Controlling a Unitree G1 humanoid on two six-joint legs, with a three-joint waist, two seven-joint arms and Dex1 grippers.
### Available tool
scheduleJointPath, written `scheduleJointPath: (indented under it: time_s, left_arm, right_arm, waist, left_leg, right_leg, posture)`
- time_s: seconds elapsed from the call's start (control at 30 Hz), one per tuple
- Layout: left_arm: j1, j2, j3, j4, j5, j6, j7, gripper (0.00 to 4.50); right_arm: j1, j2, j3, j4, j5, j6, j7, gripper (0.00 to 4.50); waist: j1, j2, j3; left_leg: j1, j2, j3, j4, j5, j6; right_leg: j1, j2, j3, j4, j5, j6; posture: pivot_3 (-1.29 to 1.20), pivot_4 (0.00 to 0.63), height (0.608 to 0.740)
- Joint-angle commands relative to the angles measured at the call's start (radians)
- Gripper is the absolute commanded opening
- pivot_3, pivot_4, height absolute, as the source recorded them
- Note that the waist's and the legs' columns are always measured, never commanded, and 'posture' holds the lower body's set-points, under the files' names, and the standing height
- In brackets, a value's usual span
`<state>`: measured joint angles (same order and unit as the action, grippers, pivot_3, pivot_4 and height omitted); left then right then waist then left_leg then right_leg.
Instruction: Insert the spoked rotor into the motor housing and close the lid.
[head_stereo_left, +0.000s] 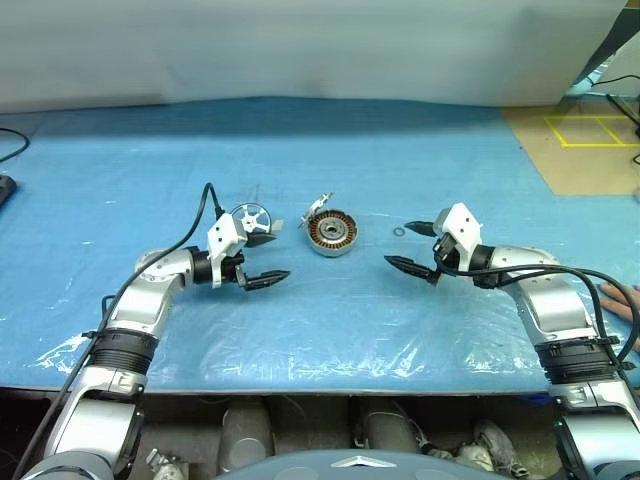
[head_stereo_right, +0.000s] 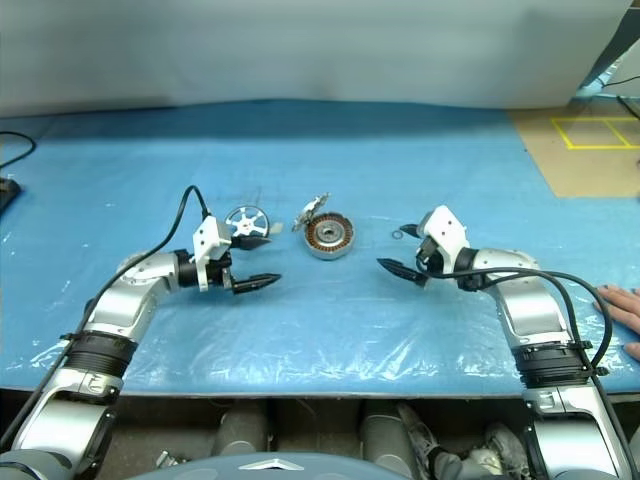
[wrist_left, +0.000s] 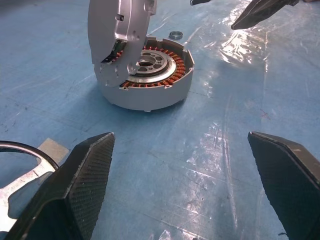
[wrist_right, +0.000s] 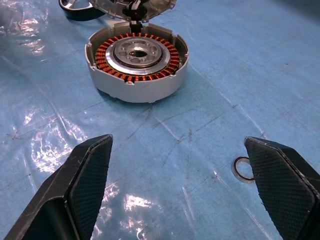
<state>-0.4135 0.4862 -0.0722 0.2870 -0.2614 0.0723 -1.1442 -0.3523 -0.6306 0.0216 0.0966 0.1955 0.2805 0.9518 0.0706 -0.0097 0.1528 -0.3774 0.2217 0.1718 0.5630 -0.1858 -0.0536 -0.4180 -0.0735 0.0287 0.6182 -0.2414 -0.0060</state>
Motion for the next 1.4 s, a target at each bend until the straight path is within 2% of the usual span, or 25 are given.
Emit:
scheduleJointPath:
  time_s: [0.03,1.07,1.2,1.4]
  left_arm:
    - [-0.002,0.001,0.007,-0.010,-0.003,-0.018,0.006,4.50]
    - [-0.010,-0.010,0.004,0.011,0.001,-0.046,0.014,4.50]
    - [-0.006,-0.017,0.001,0.023,0.006,-0.059,0.017,4.50]
    - [-0.002,-0.025,0.000,0.031,0.012,-0.067,0.019,4.50]
  right_arm:
    - [-0.021,0.001,-0.001,-0.010,0.000,-0.024,-0.004,4.46]
    - [-0.063,-0.018,0.043,0.015,-0.029,-0.044,0.049,4.46]
    - [-0.141,-0.069,0.121,0.064,-0.104,-0.111,0.129,4.46]
    - [-0.416,-0.082,0.256,0.257,-0.196,-0.261,0.321,4.46]
  waist:
    - [0.000,0.000,0.000]
    - [0.000,0.000,0.000]
    - [-0.002,0.000,0.000]
    - [-0.005,0.000,0.000]
  left_leg:
    - [0.000,0.000,0.000,0.000,0.000,0.000]
    - [0.000,0.000,0.000,0.000,0.000,0.000]
    - [0.000,0.000,0.000,0.001,0.000,0.000]
    - [0.000,0.000,0.000,0.004,0.000,0.001]
  right_leg:
    - [0.000,0.000,0.000,0.000,0.000,0.000]
    - [0.000,0.000,0.000,0.000,0.000,0.000]
    - [0.000,0.000,0.000,0.001,0.000,0.000]
    - [-0.002,0.000,0.000,0.005,0.000,-0.001]
  posture:
    - [0.00,0.150,0.740]
    - [0.00,0.150,0.740]
    - [0.00,0.150,0.740]
    - [0.00,0.150,0.740]
